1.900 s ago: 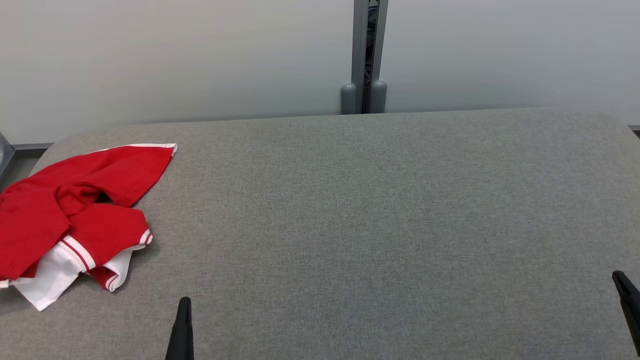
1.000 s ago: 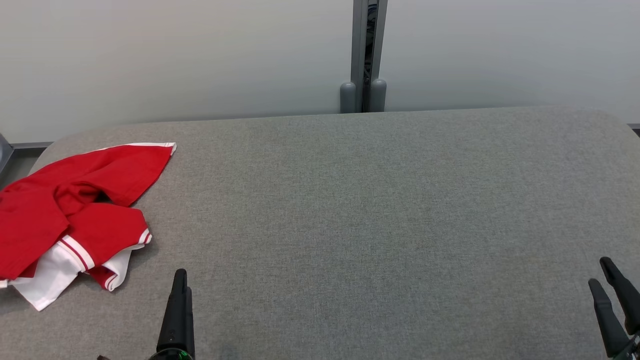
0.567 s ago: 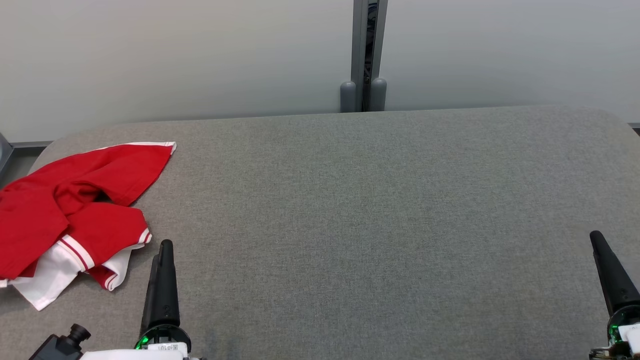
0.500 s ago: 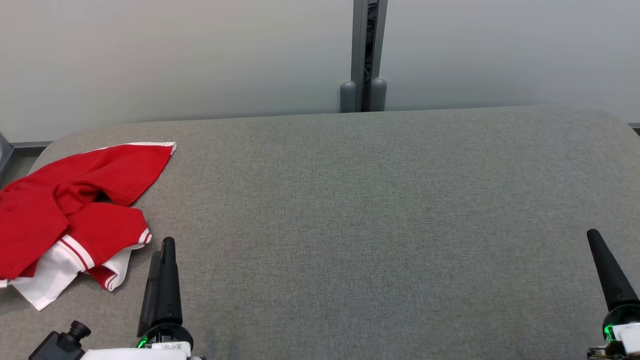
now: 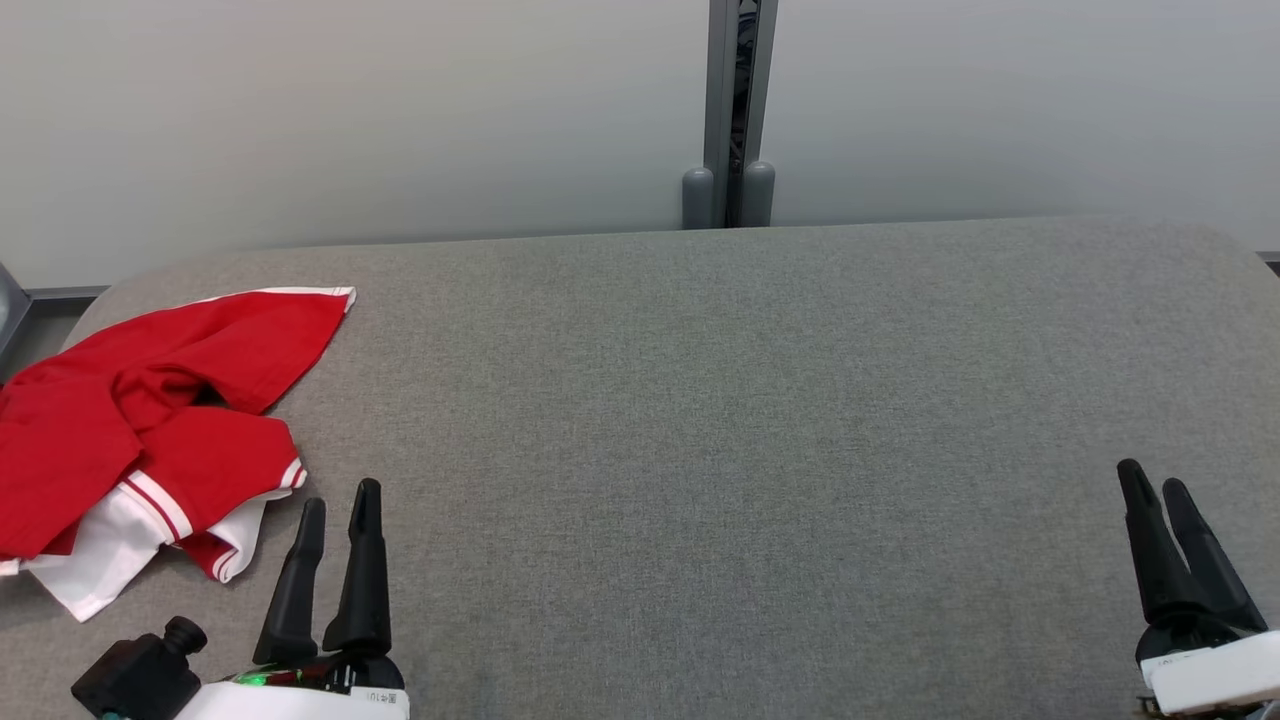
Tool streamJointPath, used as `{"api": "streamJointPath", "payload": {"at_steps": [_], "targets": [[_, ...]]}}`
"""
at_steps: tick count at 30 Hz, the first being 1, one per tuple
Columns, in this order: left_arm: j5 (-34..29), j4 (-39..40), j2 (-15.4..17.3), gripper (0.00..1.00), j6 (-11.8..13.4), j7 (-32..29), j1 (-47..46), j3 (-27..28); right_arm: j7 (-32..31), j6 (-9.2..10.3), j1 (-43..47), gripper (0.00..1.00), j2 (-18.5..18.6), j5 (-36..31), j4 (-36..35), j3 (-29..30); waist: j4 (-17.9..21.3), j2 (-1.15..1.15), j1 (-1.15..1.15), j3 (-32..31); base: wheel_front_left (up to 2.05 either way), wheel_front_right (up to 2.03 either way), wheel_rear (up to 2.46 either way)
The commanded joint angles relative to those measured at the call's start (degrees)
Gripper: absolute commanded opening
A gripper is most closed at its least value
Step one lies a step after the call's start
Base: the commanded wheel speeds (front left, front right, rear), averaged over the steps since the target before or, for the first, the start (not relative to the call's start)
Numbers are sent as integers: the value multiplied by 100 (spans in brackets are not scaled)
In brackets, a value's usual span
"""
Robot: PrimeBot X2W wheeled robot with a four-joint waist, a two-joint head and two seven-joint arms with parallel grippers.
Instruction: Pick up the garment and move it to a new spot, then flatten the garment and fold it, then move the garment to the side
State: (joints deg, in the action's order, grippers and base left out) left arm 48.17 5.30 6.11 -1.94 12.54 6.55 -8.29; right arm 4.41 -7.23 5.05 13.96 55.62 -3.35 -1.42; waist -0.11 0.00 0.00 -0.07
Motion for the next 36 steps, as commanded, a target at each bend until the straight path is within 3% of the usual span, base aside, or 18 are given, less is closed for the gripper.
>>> {"api": "streamJointPath", "payload": {"at_steps": [1, 14, 36], "targets": [[-255, 32, 63, 100, 45, -26, -174, 0, 75, -25, -139, 100, 32, -282, -6, -5, 2, 0, 0, -3, 0, 0, 0], [-1370, -102, 259, 100, 244, -238, -204, -38, 299, -28, -278, 100, -158, -1612, 427, -80, -2, 0, 0, -19, 0, 0, 0], [-2408, -501, 290, 100, 362, -474, -375, -57, 587, -32, -545, 100, -463, -3115, 1179, -176, -20, 0, 0, -34, 0, 0, 0]]}}
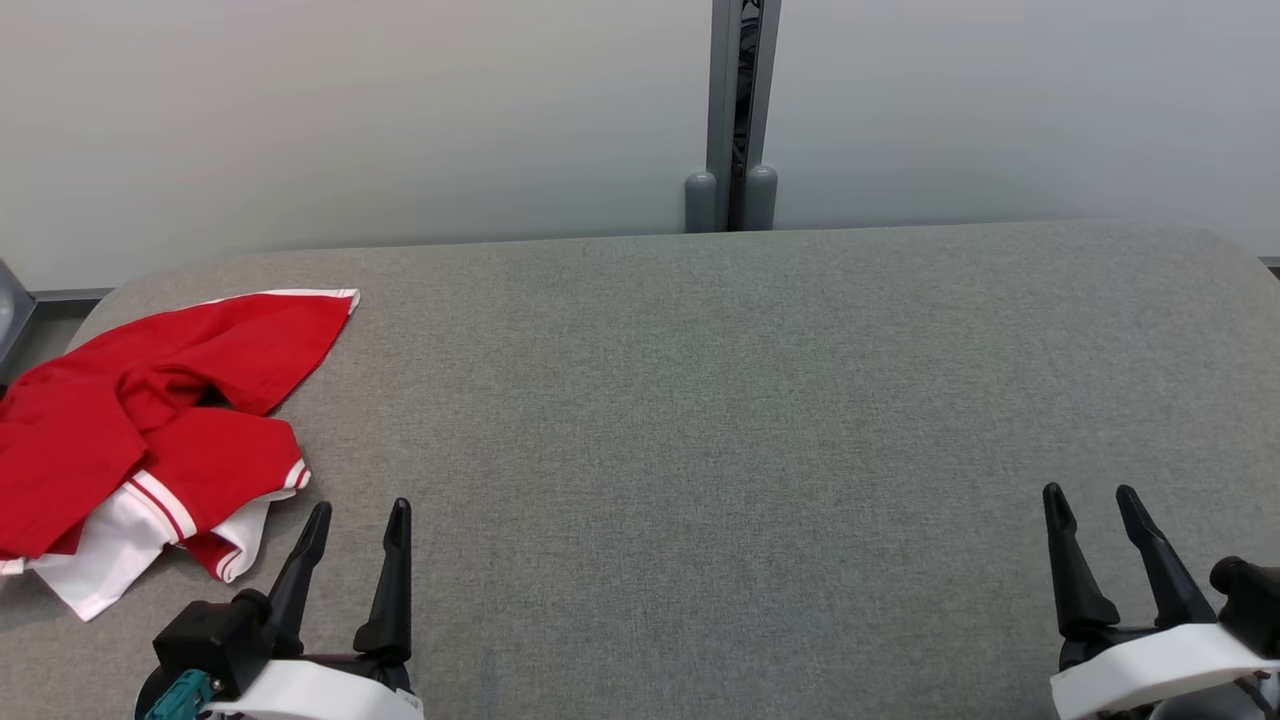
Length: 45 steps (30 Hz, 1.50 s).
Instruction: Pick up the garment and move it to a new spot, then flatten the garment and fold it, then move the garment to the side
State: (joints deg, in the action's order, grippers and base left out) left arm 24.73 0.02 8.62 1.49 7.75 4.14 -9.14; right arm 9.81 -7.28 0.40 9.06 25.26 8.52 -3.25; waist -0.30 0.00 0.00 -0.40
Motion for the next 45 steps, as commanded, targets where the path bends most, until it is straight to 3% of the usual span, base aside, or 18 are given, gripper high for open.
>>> {"api": "streamJointPath", "payload": {"at_steps": [1, 20, 45], "targets": [[-103, 8, 37, 100, 33, 4, -149, 38, 60, -28, -90, 100, 11, -134, 11, -5, -5, 0, 0, -3, 0, 0, 0], [-660, -284, 41, 100, 192, -209, -266, 201, 167, -30, -257, 100, -251, -1038, 341, -80, 17, 0, 0, -24, 0, 0, 0], [-1191, -633, 32, 100, 367, -528, -448, 313, 282, -33, -403, 100, -566, -1759, 640, -16, 58, 0, 0, -45, 0, 0, 0]]}}
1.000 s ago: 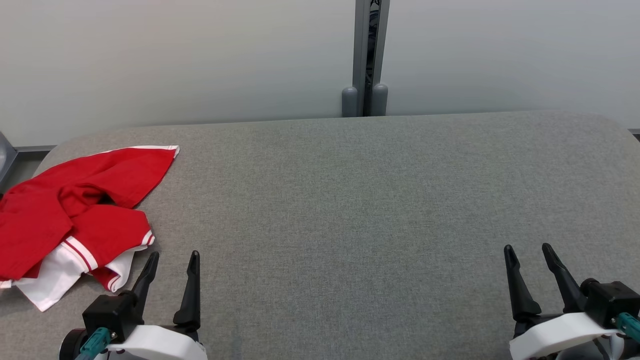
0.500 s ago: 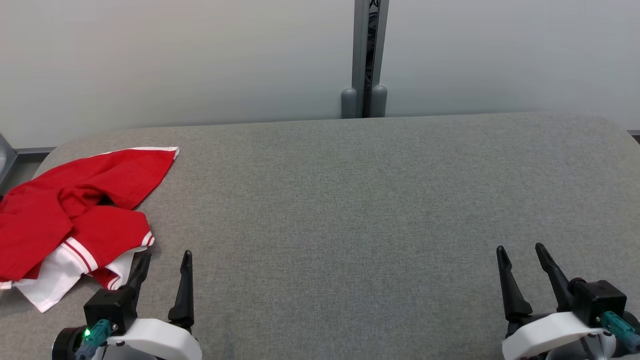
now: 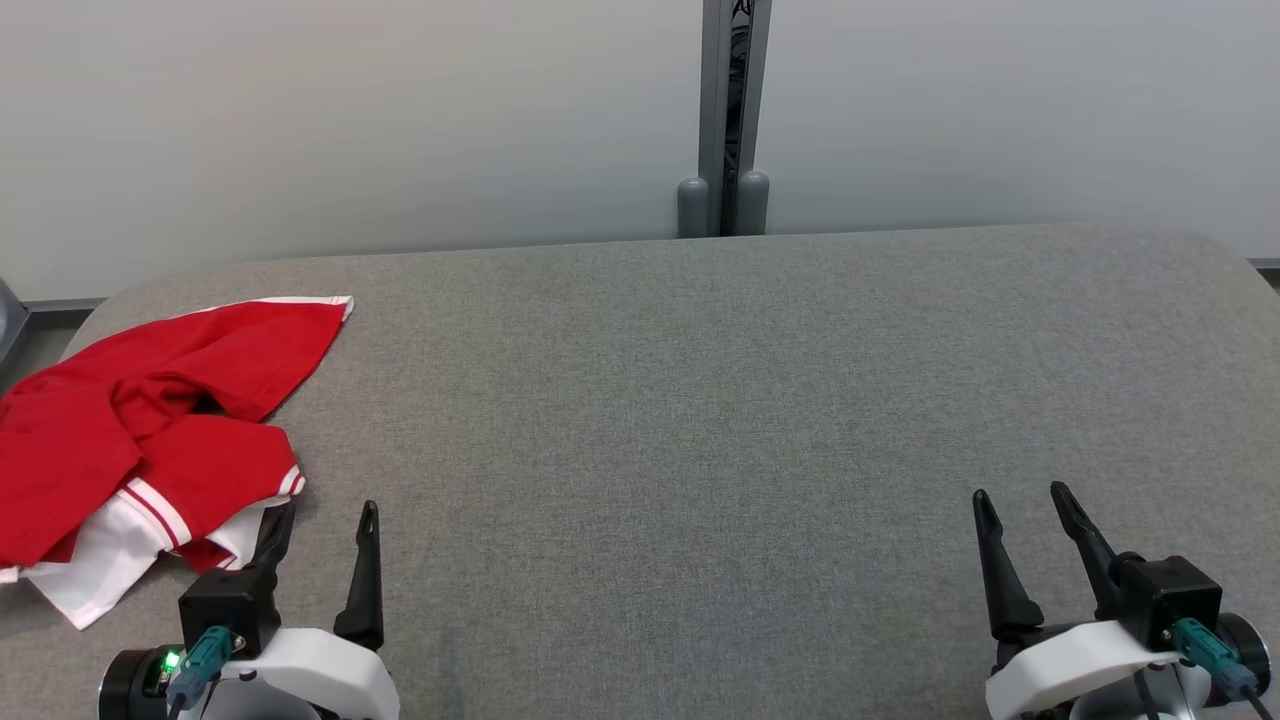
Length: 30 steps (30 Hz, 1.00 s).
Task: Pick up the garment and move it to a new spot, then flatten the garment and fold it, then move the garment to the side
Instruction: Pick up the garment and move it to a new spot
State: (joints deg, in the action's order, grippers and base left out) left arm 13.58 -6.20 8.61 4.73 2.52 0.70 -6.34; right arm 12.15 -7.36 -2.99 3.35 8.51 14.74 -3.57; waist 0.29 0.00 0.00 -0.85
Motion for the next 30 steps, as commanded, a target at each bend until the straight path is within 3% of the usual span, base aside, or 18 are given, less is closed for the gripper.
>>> {"api": "streamJointPath", "payload": {"at_steps": [1, 18, 30], "targets": [[-60, -15, 31, 100, 41, -6, -106, 32, 50, -25, -68, 100, 3, -80, 13, 20, 0, 0, 0, -2, 0, 0, 0], [51, -26, 10, 100, 113, -24, -130, -66, 39, -19, -10, 100, -9, 64, -8, 92, -132, 0, 0, -16, 0, 0, 0], [121, -88, 22, 100, 150, 19, -234, -70, 28, -19, 64, 100, -10, 127, -101, -29, -1179, 0, 0, -87, 0, 0, 0]]}}
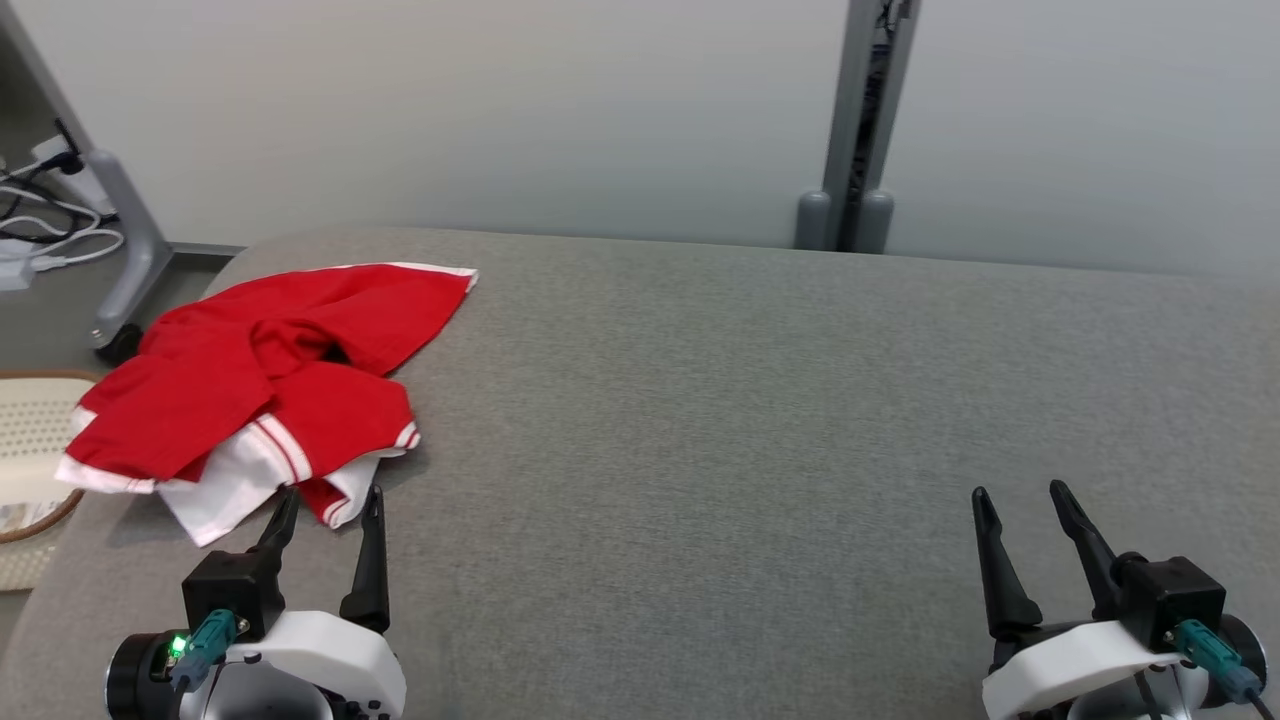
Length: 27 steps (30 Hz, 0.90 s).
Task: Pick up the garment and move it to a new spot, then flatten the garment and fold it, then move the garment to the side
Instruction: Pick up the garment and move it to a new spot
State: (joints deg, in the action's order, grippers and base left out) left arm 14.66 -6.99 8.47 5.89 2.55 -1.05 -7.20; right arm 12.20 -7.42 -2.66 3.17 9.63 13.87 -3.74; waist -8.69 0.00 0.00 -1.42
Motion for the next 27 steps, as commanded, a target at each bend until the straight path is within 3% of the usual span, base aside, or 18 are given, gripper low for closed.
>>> {"api": "streamJointPath", "payload": {"at_steps": [1, 13, 27], "targets": [[14, -13, 38, 100, 37, 15, -53, 12, 25, -13, 36, 100, 8, 21, -18, -9, -401, 0, 0, -36, 0, 0, 0], [77, -53, 49, 100, 126, 91, 13, 62, 15, -13, -125, 100, -1, 104, 36, -341, -1278, 0, 0, -41, 0, 0, 0], [148, -81, 66, 100, 180, 153, -78, 37, 50, -13, -161, 100, -11, 146, 108, -386, -1406, 0, 0, -16, 0, 0, 0]]}}
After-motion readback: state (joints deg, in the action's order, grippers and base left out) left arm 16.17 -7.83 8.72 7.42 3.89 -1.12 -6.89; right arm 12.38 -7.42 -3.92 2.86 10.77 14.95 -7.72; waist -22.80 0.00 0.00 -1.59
